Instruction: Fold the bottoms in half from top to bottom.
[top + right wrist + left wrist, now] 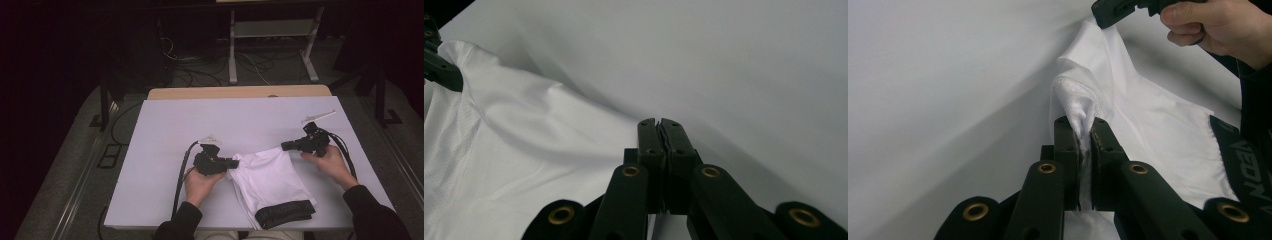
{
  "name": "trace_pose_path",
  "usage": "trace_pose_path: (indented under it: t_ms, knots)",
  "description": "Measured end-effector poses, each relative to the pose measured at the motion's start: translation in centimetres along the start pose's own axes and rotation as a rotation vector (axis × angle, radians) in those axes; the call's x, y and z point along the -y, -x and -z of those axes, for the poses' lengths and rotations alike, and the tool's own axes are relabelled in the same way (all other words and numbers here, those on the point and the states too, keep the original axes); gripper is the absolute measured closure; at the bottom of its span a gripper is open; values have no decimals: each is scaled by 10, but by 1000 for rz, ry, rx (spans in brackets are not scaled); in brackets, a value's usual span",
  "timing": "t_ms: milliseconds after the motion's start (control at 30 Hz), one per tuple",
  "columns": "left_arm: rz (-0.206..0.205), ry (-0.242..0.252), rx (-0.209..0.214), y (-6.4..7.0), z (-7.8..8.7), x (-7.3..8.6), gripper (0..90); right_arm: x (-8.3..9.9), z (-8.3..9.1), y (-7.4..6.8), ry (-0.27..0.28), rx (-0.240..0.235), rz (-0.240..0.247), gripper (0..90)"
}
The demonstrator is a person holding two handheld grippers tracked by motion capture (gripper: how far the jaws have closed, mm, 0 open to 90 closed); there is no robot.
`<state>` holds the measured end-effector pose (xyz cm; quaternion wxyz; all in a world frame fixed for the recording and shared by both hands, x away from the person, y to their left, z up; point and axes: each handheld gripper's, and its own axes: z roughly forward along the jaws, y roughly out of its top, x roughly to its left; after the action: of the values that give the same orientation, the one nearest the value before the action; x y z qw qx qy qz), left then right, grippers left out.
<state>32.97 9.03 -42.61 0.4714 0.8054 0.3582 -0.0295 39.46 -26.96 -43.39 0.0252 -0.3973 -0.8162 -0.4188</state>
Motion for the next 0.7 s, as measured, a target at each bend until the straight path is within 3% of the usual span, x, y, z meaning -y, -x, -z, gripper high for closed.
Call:
trace_pose_path:
  t_ms: [700]
  knots:
    - [4, -13, -64, -30, 26, -12, 835, -35, -36, -4, -2, -2, -10, 868]
